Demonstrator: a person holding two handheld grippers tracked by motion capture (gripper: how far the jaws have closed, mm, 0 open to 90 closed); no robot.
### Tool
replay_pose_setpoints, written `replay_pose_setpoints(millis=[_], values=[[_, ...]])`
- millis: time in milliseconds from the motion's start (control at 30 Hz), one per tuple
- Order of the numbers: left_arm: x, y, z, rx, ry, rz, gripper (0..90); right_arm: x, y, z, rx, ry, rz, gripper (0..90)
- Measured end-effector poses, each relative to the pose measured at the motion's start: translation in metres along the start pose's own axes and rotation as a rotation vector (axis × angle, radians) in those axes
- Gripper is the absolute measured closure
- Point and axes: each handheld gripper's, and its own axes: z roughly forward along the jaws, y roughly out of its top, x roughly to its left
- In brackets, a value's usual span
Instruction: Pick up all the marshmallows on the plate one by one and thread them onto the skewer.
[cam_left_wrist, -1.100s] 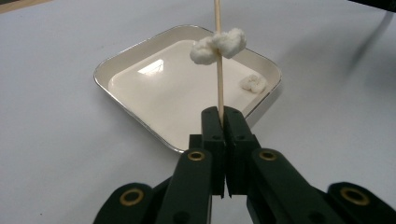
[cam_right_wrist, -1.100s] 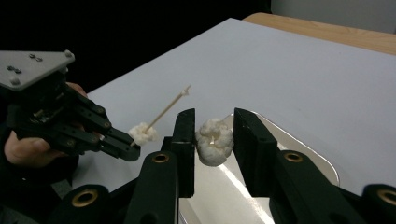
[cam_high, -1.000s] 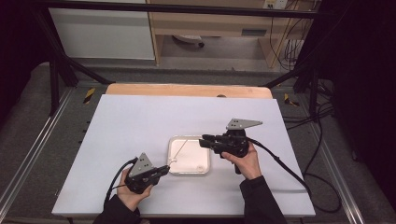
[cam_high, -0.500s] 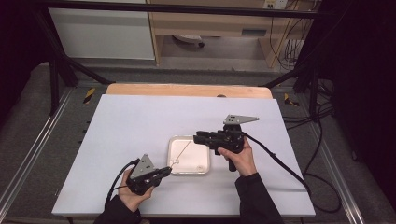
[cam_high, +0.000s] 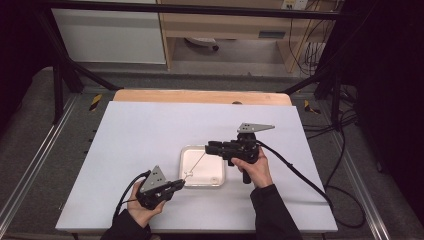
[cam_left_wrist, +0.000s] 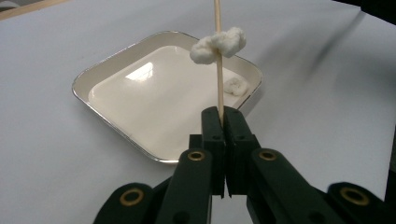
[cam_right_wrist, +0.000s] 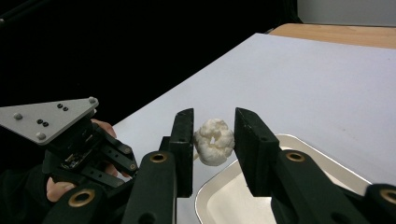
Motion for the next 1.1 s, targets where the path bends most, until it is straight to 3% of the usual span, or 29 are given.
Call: replay_pose_setpoints(millis=[467, 1100], values=[[-0.001, 0.0, 0.001, 0.0, -0.006, 0.004, 88.3, 0.002, -0.012, 0.011, 0.05, 0.043, 0.018, 72.1], [-0.002, -0.002, 0.003, 0.016, -0.006, 0.013, 88.4, 0.012, -0.023, 0.017, 0.026, 0.074, -0.019, 79.0]])
